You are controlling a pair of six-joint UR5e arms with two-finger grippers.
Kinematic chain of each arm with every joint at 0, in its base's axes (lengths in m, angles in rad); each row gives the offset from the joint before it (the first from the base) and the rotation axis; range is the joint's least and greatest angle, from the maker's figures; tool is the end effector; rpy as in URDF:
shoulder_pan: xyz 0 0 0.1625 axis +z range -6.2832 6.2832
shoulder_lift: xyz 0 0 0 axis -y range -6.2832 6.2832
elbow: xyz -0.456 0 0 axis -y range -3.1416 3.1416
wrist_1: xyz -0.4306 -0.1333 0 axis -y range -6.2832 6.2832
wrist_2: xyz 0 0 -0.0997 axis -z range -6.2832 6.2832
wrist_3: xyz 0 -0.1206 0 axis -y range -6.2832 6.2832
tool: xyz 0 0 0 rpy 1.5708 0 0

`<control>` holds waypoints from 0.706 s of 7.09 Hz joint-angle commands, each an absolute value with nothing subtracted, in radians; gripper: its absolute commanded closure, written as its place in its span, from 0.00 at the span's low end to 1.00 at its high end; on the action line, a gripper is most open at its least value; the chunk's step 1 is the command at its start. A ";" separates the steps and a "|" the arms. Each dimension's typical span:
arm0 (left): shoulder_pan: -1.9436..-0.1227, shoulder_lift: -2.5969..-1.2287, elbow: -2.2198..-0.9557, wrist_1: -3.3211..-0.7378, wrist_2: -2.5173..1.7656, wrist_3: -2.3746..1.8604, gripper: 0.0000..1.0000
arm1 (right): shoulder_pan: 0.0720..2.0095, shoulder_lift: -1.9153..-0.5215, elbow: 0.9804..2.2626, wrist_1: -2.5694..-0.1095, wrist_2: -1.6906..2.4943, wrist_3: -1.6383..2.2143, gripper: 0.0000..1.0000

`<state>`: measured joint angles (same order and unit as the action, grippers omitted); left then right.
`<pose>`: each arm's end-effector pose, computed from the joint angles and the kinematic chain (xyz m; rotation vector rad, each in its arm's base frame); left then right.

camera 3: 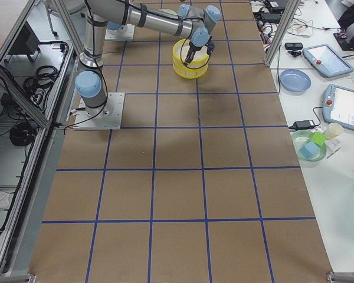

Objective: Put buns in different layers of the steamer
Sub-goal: 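Raise the right gripper off the rim while left carries brown bun over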

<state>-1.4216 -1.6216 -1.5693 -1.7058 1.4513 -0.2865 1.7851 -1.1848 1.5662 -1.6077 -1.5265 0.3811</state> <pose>-0.0674 -0.5454 0.4607 0.6693 -2.9465 -0.2910 0.2683 -0.5807 0.2776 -0.2647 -3.0262 -0.5250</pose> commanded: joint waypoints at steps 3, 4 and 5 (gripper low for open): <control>-1.501 -1.660 -1.574 -1.580 1.425 -0.294 1.00 | 1.764 -1.452 1.534 -1.617 -1.540 0.370 0.00; -1.546 -1.669 -1.581 -1.560 1.392 -0.352 1.00 | 1.761 -1.509 1.496 -1.617 -1.537 0.348 0.00; -1.590 -1.693 -1.585 -1.436 1.294 -0.394 1.00 | 1.749 -1.522 1.459 -1.617 -1.537 0.291 0.00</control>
